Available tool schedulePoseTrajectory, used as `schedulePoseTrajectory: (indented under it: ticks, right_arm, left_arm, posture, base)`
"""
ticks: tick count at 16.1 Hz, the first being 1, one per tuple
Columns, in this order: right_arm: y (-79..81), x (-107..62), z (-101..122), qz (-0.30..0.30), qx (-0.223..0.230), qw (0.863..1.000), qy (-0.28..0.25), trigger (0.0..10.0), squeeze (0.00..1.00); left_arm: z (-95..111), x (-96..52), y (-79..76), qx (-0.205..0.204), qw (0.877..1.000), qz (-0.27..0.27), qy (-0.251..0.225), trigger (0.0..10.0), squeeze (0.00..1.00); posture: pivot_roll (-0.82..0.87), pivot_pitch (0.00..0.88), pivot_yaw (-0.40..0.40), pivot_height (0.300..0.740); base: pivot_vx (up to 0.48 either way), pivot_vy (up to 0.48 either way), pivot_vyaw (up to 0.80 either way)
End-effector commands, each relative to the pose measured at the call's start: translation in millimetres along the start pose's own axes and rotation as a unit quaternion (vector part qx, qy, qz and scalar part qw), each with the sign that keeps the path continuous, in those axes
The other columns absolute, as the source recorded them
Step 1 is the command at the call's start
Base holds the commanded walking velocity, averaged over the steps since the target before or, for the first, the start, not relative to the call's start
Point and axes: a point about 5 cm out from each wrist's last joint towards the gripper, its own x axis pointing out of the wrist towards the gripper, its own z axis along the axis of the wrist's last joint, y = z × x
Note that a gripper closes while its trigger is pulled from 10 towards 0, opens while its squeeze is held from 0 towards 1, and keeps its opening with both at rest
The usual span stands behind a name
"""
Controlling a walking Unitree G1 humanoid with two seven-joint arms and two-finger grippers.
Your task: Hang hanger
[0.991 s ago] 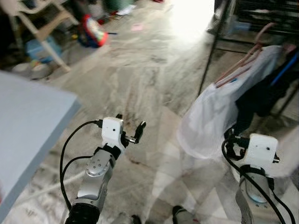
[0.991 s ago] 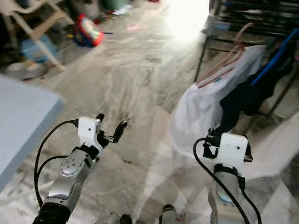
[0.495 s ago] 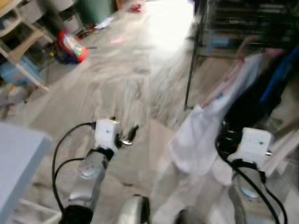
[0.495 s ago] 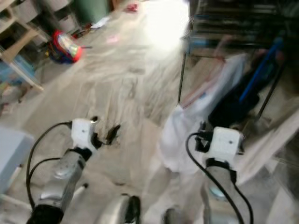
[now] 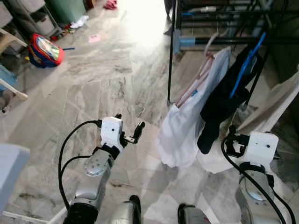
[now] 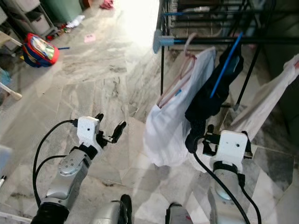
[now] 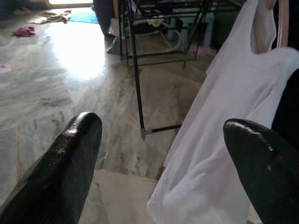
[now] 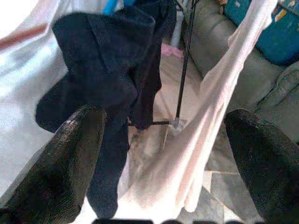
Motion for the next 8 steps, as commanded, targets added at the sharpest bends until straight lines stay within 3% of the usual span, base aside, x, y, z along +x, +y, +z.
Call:
schedulePoseTrajectory:
  ticks: [1,2,8]
  right_arm:
    - [-1.5,-1.8,1.3,-0.002,-0.005,1.000,-0.005,10.0,0.00]
    - [-1.9,-1.7,0.8,-0.004,-0.001,1.000,-0.003,10.0,0.00]
    - [-1.8,-2.9,-0.2,-0.007,0.000,1.000,0.001,10.0,0.00]
  left_arm:
    - [-6.7,-5.1,3.6,-0.008,1.000,0.013,0.017,10.0,0.00]
    - [-7.7,-4.6,3.9,-0.014,1.000,0.014,0.022,10.0,0.00]
    - [-8.0,-5.3,-1.9,-0.012,1.000,-0.010,0.021,10.0,0.00]
  posture:
    - [-0.10,0.257,0.103,0.740]
    - [-0.10,0.258,0.103,0.740]
    - [-0.10,0.263,0.107,0.740]
  base:
    - [0.000,0.000,0.00]
    - [0.000,0.000,0.00]
    - [0.000,0.294,-0.79]
